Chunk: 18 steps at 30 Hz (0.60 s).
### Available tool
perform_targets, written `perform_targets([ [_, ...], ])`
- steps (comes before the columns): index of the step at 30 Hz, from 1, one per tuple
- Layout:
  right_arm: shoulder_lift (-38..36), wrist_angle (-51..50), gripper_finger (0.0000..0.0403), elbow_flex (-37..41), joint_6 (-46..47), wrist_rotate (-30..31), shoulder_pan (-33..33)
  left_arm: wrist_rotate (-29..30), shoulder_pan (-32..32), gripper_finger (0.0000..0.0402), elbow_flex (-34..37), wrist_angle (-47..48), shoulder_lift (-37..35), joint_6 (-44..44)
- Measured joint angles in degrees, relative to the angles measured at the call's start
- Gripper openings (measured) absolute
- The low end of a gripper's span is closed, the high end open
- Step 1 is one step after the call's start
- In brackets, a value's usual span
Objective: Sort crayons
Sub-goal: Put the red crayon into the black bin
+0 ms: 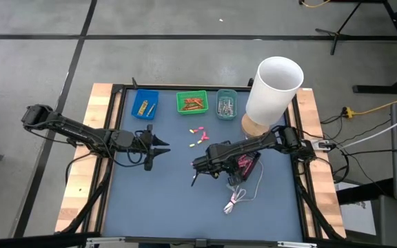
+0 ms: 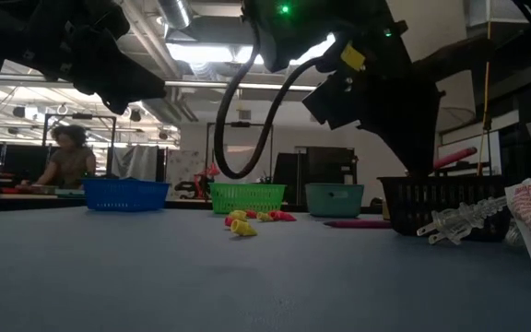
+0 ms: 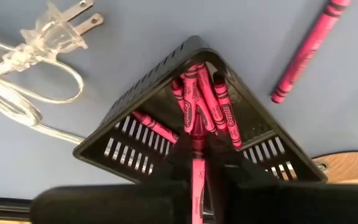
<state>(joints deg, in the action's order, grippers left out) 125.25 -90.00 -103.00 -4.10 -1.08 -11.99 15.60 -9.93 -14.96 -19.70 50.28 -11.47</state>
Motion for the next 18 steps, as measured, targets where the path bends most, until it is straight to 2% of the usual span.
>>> perform_targets([
  [3,0.0,0.0,0.0039,0.0,0.2,0.3,0.0,0.0,0.0,0.0096,0.0,0.0,0.0,0.0],
  [6,0.0,0.0,0.0076,0.0,1.4,1.0,0.0,0.0,0.0,0.0096,0.0,0.0,0.0,0.0],
  [11,0.0,0.0,0.0132,0.0,1.0,5.2,0.0,0.0,0.0,0.0096,0.0,0.0,0.0,0.0],
  [18,-0.3,0.0,0.0150,-0.1,-2.1,10.5,0.1,0.0,0.0,0.0096,0.0,0.0,0.0,0.0],
])
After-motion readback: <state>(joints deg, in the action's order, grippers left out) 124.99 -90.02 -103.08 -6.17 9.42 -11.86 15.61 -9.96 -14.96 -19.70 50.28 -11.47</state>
